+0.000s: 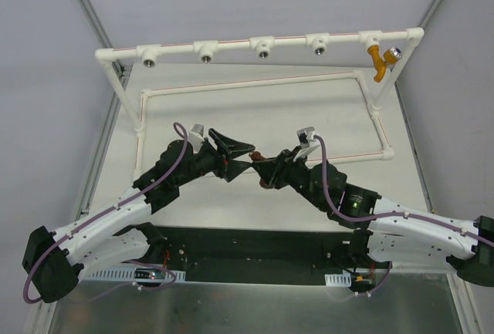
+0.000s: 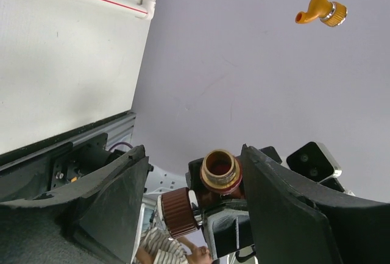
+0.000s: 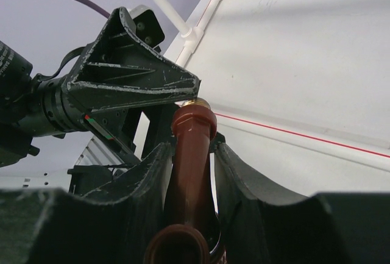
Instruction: Install the water faucets
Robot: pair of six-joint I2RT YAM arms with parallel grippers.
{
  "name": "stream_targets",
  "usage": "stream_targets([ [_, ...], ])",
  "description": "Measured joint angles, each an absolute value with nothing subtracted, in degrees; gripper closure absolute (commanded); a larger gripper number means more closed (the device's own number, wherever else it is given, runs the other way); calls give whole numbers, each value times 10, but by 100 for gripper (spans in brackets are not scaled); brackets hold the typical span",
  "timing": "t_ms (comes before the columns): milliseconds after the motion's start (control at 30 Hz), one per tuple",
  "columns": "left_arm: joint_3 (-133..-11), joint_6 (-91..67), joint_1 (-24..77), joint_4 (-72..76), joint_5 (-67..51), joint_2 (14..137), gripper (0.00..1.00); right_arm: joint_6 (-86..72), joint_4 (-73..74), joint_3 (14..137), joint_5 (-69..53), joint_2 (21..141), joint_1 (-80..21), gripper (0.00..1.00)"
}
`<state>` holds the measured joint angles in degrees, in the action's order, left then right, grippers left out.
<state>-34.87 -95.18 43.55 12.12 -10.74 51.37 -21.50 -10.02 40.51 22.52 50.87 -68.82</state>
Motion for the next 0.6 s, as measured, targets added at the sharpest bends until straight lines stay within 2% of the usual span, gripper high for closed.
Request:
stream_targets([
  [600, -335, -954, 435, 136, -112, 521, 38, -169, -116, 405, 253, 514, -689, 100],
])
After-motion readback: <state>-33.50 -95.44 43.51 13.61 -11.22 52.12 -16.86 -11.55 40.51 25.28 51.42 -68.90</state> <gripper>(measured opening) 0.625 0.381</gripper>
